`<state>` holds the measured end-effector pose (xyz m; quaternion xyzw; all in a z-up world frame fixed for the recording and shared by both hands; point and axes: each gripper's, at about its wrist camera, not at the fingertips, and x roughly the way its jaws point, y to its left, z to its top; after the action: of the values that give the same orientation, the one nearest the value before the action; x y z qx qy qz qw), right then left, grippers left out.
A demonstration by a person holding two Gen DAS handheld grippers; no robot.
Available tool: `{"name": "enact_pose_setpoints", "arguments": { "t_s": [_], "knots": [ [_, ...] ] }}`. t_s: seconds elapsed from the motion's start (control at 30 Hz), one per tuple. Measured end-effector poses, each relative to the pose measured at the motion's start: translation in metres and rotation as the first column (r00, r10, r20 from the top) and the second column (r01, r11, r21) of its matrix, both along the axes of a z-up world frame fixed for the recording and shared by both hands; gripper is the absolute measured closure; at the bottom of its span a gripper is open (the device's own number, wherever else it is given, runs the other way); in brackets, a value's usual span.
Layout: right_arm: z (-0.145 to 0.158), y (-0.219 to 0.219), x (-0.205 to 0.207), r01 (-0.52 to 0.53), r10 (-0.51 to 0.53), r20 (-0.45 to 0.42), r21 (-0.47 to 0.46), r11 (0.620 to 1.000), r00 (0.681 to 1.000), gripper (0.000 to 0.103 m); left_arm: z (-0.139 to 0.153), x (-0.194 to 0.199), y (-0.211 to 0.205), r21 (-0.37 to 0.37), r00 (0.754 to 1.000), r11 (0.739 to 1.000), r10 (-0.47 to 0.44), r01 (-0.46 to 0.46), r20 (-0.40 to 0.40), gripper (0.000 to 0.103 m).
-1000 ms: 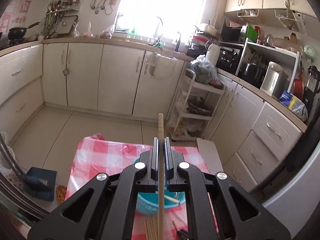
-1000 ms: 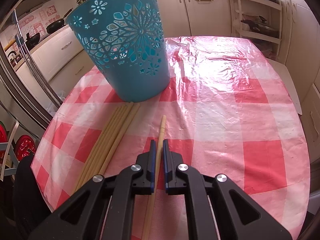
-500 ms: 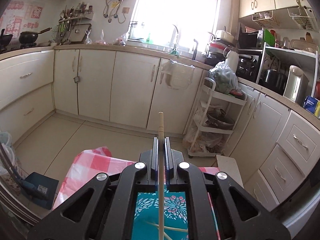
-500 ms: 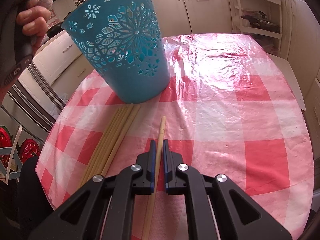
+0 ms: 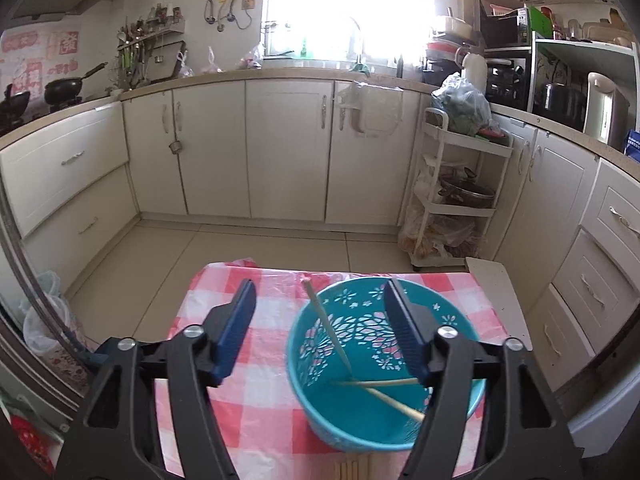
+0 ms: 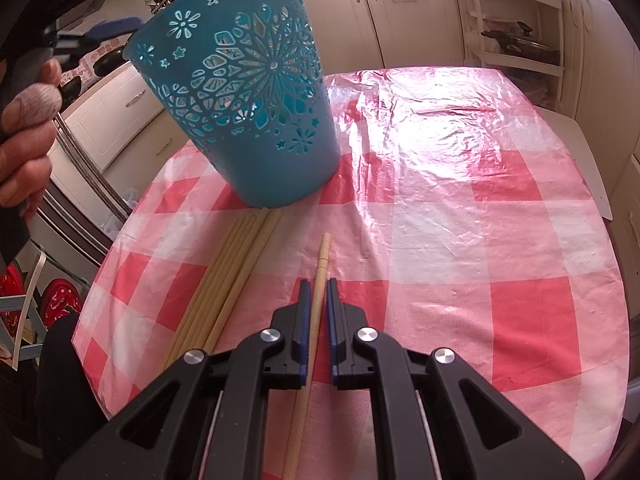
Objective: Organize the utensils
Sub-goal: 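Grasp a chopstick with the left gripper and drop it into the basket, then grasp a chopstick with the right gripper and lift it over the basket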
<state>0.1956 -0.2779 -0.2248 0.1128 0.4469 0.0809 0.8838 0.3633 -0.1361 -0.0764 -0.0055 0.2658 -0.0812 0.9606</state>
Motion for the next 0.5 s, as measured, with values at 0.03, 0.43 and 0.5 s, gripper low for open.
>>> {"name": "enact_pose_setpoints", "arguments": {
  "t_s": [0.03, 0.43, 0.5],
  "knots": [
    [0.0, 0.0, 0.0, -0.001, 0.001, 0.0, -0.003, 1.0, 1.0, 0.094, 0.002, -0.006, 0.003, 0.015, 1.0, 1.0, 0.008, -0.008, 0.0, 0.03],
    [0.005, 0.034, -0.01, -0.075, 0.078, 0.001, -0.243, 0.967, 0.997, 0.083, 0.0, -0.066, 0.053, 0.114, 0.994, 0.992, 0.07, -0.061, -0.08, 0.013],
    [0.005, 0.034, -0.011, -0.074, 0.075, -0.006, -0.251, 0.965, 0.997, 0.083, -0.004, -0.071, 0.06, 0.108, 0.992, 0.992, 0.075, -0.063, -0.103, 0.013]
  ]
}}
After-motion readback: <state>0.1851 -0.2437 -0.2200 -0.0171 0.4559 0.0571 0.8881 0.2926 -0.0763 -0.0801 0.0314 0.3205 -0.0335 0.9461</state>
